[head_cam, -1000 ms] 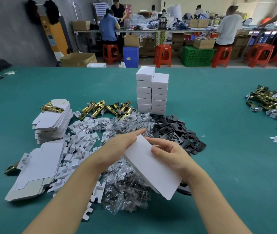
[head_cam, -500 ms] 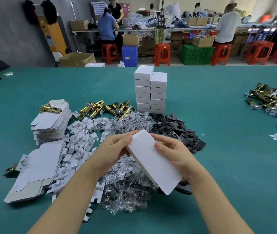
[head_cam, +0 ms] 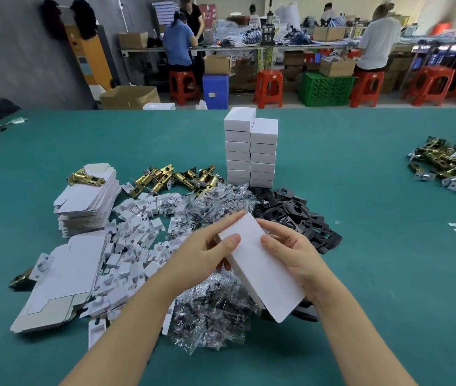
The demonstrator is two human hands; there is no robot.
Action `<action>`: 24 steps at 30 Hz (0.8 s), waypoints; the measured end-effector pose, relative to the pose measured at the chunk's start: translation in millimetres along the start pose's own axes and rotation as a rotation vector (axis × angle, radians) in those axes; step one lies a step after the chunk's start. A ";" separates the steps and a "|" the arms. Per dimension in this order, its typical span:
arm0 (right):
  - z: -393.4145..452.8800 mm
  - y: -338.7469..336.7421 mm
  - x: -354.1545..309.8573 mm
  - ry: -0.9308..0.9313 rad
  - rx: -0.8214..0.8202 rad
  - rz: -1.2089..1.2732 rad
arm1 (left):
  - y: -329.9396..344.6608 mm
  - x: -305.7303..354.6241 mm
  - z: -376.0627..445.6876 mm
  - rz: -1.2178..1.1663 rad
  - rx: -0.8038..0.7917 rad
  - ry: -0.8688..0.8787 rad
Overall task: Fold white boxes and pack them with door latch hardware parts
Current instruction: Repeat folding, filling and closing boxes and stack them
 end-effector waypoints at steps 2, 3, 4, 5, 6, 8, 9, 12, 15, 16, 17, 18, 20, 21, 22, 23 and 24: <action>-0.6 -0.2 1.2 0.008 -0.008 0.007 | 0.7 -0.6 -0.8 -0.060 -0.021 -0.002; -0.5 0.1 1.5 0.016 -0.021 0.011 | 0.4 -0.4 -1.1 -0.099 -0.031 -0.005; -0.5 0.8 2.0 0.028 -0.042 0.016 | 0.3 -0.2 -1.6 -0.143 -0.042 -0.012; -0.3 1.6 1.8 0.041 -0.070 0.021 | 0.4 0.1 -2.4 -0.181 -0.057 -0.021; 0.3 2.2 1.4 0.055 -0.092 0.020 | 0.7 0.5 -3.6 -0.204 -0.076 -0.031; 1.2 1.9 -0.3 0.077 -0.101 -0.010 | 3.1 -0.2 -5.6 -0.212 -0.098 -0.051; 1.9 1.7 -0.8 0.082 -0.093 -0.024 | 4.2 -1.3 -5.9 -0.213 -0.084 -0.065; 3.2 3.1 -1.3 0.084 -0.078 -0.028 | 7.1 -4.6 -3.9 -0.193 0.010 -0.129; 2.9 3.0 -0.3 0.087 -0.088 0.021 | 10.0 -1.7 -4.2 -0.162 0.020 -0.113; 2.6 2.4 -0.2 0.097 -0.093 0.044 | 10.4 0.6 -4.9 -0.138 0.004 -0.098; 2.2 1.8 0.1 0.112 -0.094 0.069 | 9.9 2.7 -6.1 -0.104 -0.010 -0.085; 2.2 1.1 0.3 0.131 -0.083 0.093 | 8.3 4.1 -6.6 -0.060 -0.017 -0.067; 2.9 -1.5 0.1 0.169 -0.005 0.127 | 3.7 6.7 -7.1 0.044 0.045 0.013; 3.5 -4.1 0.3 0.181 0.049 0.139 | 0.8 9.0 -8.2 0.109 0.094 0.084; 4.5 -6.6 0.1 0.188 0.094 0.145 | -1.6 11.2 -9.8 0.198 0.131 0.165; 5.2 -8.5 -0.2 0.196 0.122 0.147 | -2.3 12.6 -11.0 0.335 0.143 0.239; 5.8 -9.0 0.3 0.208 0.134 0.153 | -1.3 12.5 -11.5 0.509 0.141 0.298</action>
Point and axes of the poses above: each hand's wrist, its own z-axis towards the middle knuckle, its own y-axis out of the palm, x = y × z, the point moved 3 cm from there along z, towards the middle knuckle, and after that the axes turned 4 degrees about -x, right-handed, at the moved point
